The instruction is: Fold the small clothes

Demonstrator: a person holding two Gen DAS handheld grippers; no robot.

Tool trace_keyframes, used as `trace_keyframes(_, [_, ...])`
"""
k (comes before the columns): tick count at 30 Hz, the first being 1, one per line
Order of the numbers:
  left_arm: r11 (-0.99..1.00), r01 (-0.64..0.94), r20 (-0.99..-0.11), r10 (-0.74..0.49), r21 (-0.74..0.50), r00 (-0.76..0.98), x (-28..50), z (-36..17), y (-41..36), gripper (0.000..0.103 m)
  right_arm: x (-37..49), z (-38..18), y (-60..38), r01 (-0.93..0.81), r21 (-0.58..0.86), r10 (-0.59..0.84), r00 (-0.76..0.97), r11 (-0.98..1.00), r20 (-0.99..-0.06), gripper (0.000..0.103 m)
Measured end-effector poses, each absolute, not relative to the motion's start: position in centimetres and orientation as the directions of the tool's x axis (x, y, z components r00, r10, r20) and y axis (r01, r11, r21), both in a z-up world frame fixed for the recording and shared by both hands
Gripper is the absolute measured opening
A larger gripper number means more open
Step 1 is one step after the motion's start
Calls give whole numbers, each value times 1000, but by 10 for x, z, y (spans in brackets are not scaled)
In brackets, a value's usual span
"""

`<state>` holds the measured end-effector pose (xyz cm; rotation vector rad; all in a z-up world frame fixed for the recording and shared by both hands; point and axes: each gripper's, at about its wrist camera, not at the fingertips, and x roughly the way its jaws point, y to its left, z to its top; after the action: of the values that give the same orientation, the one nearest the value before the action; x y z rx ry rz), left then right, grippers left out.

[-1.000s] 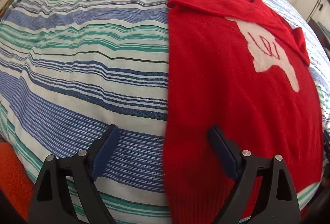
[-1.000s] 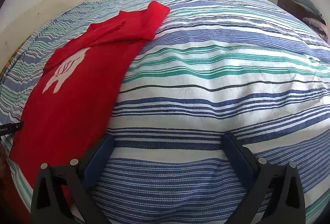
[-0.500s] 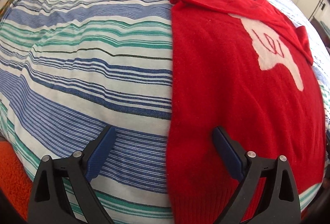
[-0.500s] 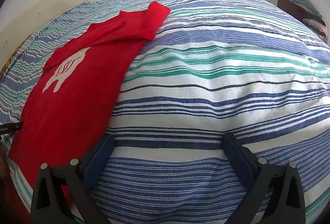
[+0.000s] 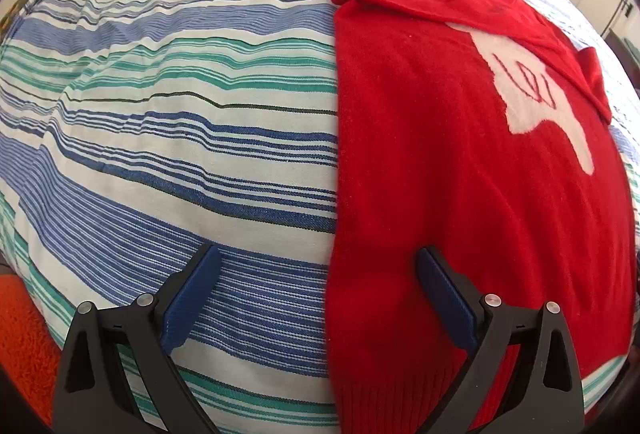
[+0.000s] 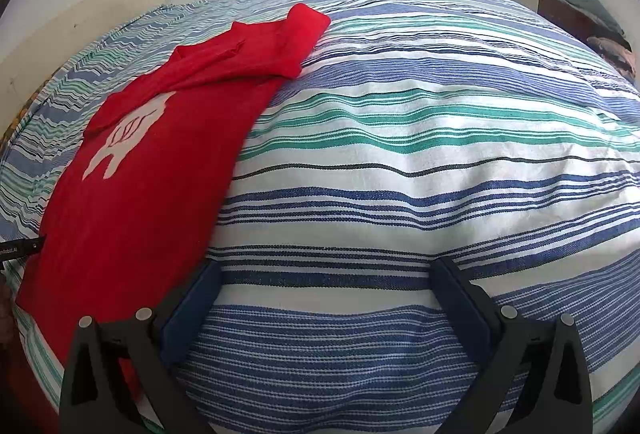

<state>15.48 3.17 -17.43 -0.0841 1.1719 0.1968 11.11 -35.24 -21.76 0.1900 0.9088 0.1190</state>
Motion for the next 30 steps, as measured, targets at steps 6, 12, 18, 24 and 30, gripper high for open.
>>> trace_keyframes(6, [980, -196, -921, 112, 40, 372, 155, -175, 33, 100, 111, -218, -352, -22, 214, 182, 610, 977, -771, 103])
trace_keyframes(12, [980, -196, -921, 113, 41, 372, 155, -175, 32, 100, 110, -218, -352, -23, 213, 182, 610, 977, -771, 103])
trace_keyframes(18, [980, -196, -921, 114, 41, 373, 154, -174, 31, 100, 110, -218, -353, -23, 213, 182, 610, 977, -771, 103])
trace_keyframes(24, [980, -196, -921, 115, 43, 372, 154, -175, 32, 100, 110, -218, -352, -23, 213, 182, 611, 977, -771, 103])
trace_keyframes(30, [980, -195, -921, 117, 45, 372, 154, -175, 33, 101, 110, -218, -353, -23, 212, 182, 611, 977, -771, 103])
